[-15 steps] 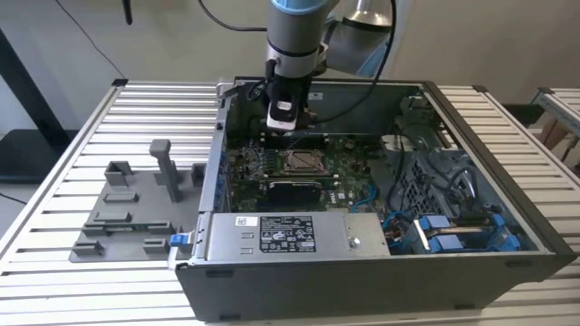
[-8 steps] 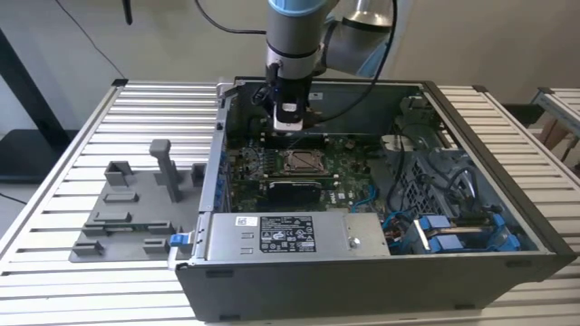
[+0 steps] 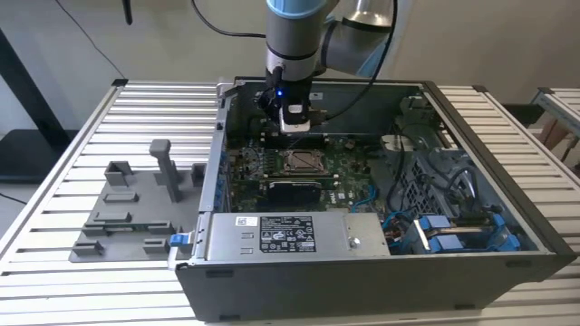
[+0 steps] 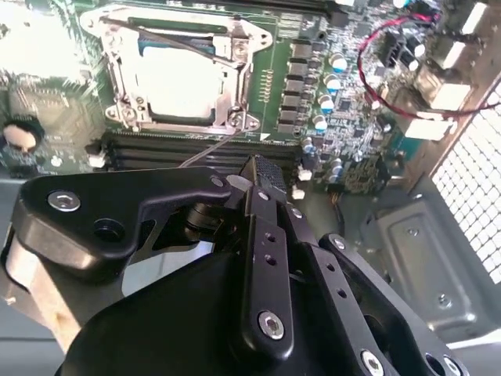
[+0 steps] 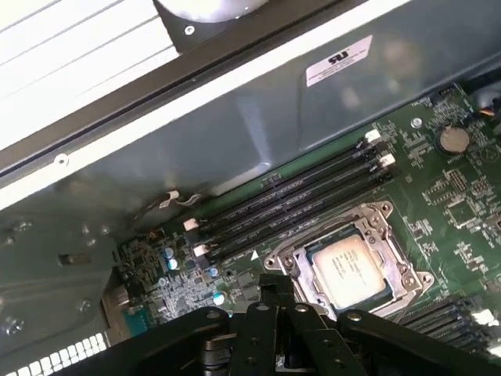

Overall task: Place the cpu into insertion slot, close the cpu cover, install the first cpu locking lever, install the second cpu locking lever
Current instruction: 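Install the first cpu locking lever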

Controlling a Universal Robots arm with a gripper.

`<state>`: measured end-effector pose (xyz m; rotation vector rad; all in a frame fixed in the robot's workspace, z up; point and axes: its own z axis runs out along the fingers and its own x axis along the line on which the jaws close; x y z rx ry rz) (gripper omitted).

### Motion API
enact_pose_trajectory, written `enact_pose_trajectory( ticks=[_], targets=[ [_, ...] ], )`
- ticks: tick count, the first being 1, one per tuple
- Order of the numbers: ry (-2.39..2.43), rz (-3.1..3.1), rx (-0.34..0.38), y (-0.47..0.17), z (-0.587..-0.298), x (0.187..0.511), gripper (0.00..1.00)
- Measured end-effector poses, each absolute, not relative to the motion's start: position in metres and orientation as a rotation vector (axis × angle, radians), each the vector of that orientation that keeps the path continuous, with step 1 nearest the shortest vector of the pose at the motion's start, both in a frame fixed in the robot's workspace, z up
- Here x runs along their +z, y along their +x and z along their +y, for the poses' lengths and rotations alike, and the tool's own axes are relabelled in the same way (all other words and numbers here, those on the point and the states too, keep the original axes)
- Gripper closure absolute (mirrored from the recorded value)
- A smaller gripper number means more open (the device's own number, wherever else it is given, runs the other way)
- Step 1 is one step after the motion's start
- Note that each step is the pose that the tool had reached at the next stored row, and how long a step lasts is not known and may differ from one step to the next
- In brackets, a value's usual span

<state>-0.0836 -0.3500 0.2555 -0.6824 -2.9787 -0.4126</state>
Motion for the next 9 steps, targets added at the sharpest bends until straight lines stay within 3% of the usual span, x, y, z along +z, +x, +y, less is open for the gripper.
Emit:
enact_pose_trajectory(
  ticks=[9],
  targets=[
    [-0.486,-3.044,-0.433,-0.0836,-0.35,0.2529,0.89]
  ],
)
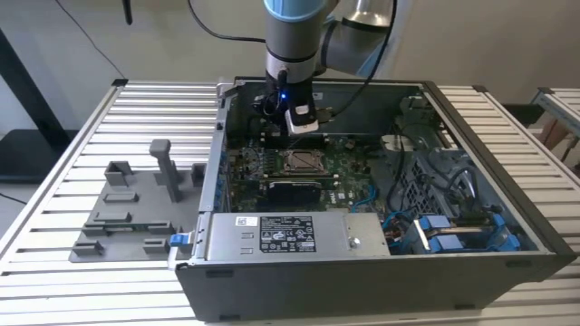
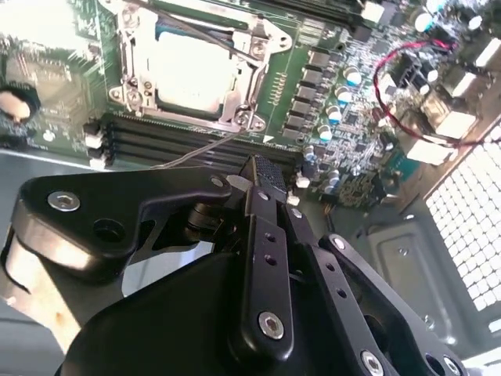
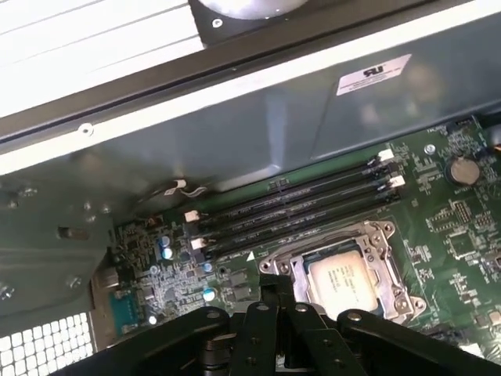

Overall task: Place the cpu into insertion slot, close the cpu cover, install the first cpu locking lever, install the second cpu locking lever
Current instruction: 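Install the first cpu locking lever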

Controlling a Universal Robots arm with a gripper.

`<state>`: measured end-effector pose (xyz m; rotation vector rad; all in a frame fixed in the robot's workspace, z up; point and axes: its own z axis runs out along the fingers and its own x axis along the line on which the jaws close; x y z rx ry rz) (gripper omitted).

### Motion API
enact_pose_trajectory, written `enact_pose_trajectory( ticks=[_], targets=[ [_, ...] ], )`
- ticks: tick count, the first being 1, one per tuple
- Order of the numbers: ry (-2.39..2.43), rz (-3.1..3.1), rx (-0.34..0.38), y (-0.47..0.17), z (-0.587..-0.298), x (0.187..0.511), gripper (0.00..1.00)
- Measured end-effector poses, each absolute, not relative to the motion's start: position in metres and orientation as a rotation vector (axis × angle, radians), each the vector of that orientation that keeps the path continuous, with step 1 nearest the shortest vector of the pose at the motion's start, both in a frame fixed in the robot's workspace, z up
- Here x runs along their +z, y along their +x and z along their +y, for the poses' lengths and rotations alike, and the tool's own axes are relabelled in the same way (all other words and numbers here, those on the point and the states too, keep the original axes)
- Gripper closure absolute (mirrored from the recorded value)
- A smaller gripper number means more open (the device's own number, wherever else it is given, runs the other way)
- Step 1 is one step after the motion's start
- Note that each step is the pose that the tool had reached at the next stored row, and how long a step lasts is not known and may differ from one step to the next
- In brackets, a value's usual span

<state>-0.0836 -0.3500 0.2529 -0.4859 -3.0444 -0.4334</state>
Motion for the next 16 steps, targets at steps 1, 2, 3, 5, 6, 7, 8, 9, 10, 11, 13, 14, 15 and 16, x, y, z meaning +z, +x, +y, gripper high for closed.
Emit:
enact_pose_trajectory(
  ticks=[1,2,3,5,6,7,8,9,10,11,13,14,15,16],
  targets=[
    [-0.464,-3.05,-0.435,-0.0835,-0.35,0.2524,0.89],
    [-0.439,-3.055,-0.435,-0.0836,-0.35,0.2518,0.89],
    [-0.413,-3.059,-0.436,-0.0836,-0.35,0.2511,0.89],
    [-0.355,-3.066,-0.435,-0.0836,-0.35,0.2497,0.89],
    [-0.328,-3.068,-0.434,-0.0836,-0.35,0.249,0.89],
    [-0.298,-3.071,-0.434,-0.0836,-0.35,0.2483,0.89],
    [-0.27,-3.075,-0.434,-0.0836,-0.35,0.2475,0.89],
    [-0.244,-3.079,-0.434,-0.0836,-0.3499,0.2469,0.89],
    [-0.219,-3.083,-0.435,-0.0836,-0.3499,0.2463,0.89],
    [-0.195,-3.09,-0.436,-0.0836,-0.35,0.2459,0.89],
    [-0.152,-3.104,-0.439,-0.0836,-0.35,0.2453,0.89],
    [-0.132,-3.111,-0.442,-0.0835,-0.35,0.2449,0.89],
    [-0.113,-3.116,-0.444,-0.0835,-0.35,0.2447,0.89],
    [-0.094,-3.12,-0.448,-0.0835,-0.35,0.2445,0.89]
  ],
)
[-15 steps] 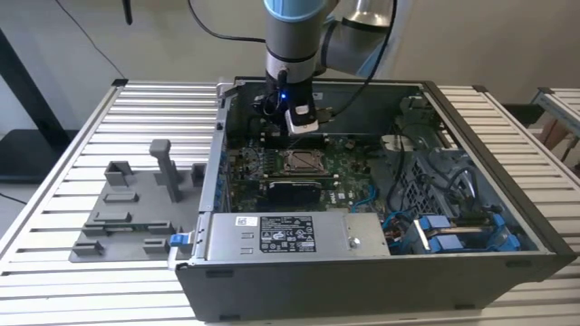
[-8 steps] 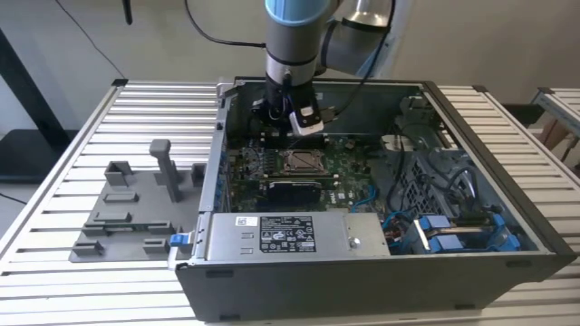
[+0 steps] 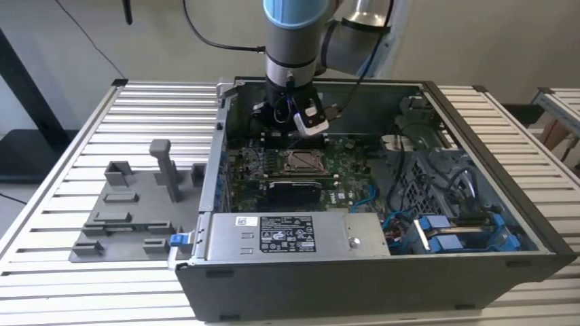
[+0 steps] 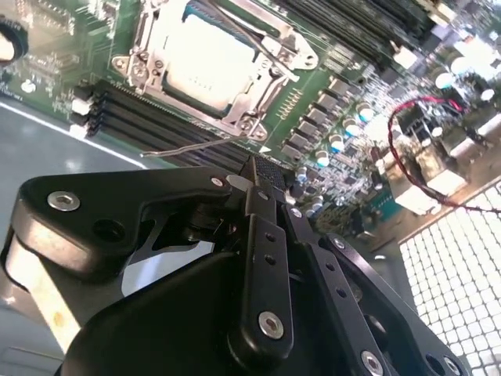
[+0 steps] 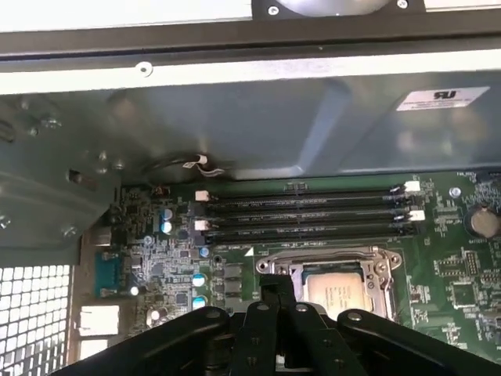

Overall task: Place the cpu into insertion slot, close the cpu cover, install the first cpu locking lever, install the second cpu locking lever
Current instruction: 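Install the first cpu locking lever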

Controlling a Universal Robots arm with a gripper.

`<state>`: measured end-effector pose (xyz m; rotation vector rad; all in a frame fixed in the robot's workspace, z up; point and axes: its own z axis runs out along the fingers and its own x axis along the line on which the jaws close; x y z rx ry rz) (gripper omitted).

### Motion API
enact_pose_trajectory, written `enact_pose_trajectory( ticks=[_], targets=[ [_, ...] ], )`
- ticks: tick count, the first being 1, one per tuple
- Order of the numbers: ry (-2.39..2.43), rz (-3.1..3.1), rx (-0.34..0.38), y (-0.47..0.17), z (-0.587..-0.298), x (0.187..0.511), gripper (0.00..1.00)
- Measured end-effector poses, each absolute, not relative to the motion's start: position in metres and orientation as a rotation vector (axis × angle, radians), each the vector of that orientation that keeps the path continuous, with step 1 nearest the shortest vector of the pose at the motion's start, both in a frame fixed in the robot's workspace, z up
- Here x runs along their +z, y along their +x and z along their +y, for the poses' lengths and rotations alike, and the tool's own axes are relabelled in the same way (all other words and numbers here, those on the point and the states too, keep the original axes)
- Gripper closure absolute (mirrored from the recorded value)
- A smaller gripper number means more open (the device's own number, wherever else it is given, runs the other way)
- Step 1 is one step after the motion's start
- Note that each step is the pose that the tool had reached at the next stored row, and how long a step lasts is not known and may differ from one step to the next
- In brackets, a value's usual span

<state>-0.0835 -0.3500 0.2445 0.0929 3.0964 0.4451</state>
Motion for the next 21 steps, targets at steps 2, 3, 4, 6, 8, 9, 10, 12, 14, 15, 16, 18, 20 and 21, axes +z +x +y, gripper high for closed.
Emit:
enact_pose_trajectory(
  ticks=[2,3,4,6,8,9,10,12,14,15,16,18,20,21],
  targets=[
    [0.058,3.089,0.461,-0.084,-0.35,0.244,0.89],
    [0.043,3.085,0.475,-0.084,-0.35,0.244,0.89],
    [0.03,3.082,0.489,-0.084,-0.35,0.244,0.89],
    [0.014,3.078,0.504,-0.084,-0.35,0.243,0.89],
    [0.011,3.078,0.503,-0.084,-0.349,0.241,0.89],
    [0.01,3.078,0.503,-0.083,-0.349,0.241,0.89],
    [0.008,3.079,0.503,-0.083,-0.349,0.24,0.89],
    [0.005,3.079,0.504,-0.082,-0.349,0.239,0.89],
    [0.003,3.079,0.504,-0.082,-0.349,0.236,0.89],
    [0.002,3.079,0.504,-0.082,-0.349,0.234,0.89],
    [0.002,3.079,0.504,-0.081,-0.349,0.232,0.89],
    [0.001,3.079,0.506,-0.082,-0.349,0.229,0.89],
    [0.001,3.078,0.509,-0.081,-0.347,0.226,0.89],
    [0.001,3.077,0.516,-0.081,-0.347,0.226,0.89]
  ],
)
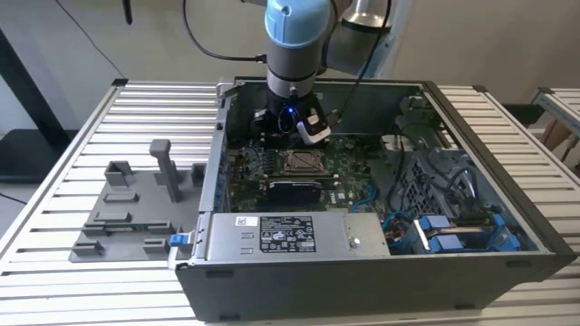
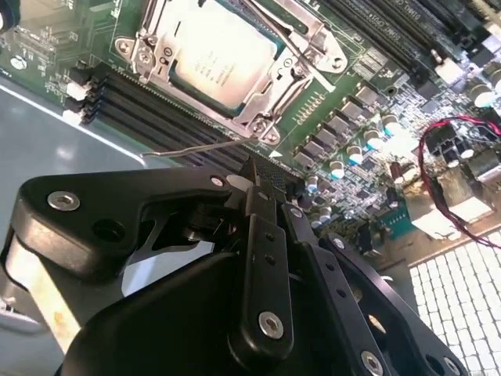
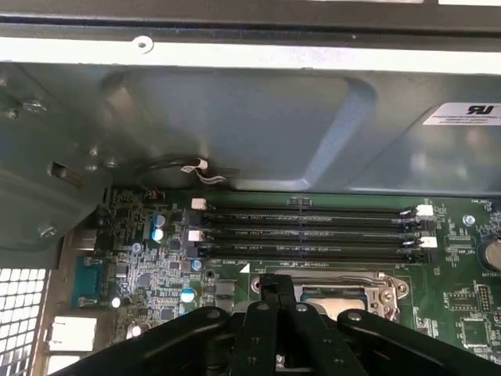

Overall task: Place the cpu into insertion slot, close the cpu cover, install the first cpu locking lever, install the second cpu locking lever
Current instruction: 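Install the first cpu locking lever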

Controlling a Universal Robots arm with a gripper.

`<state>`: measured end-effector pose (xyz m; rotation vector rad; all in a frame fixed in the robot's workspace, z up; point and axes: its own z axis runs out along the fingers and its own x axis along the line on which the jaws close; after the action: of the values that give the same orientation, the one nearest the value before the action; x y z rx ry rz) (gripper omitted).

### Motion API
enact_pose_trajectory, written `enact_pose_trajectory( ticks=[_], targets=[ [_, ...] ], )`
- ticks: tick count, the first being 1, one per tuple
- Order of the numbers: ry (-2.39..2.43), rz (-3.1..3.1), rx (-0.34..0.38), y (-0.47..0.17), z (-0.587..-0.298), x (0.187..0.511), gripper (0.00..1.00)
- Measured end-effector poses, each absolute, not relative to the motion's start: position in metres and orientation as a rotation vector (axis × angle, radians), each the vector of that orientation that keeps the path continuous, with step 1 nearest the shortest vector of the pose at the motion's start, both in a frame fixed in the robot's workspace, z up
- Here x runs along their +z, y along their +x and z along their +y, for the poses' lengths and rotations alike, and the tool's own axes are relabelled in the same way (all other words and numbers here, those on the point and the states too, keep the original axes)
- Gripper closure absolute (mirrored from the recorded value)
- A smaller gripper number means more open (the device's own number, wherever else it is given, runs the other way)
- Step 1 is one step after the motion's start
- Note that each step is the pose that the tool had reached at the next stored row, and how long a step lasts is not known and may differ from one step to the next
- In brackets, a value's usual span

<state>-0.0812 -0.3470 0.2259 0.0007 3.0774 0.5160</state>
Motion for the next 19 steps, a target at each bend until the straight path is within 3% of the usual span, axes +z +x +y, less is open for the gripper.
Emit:
enact_pose_trajectory(
  ticks=[4,19],
  targets=[
    [0.002,3.061,0.606,-0.081,-0.347,0.225,0.89],
    [0.044,3.055,0.606,-0.081,-0.347,0.213,0.89]
  ],
)
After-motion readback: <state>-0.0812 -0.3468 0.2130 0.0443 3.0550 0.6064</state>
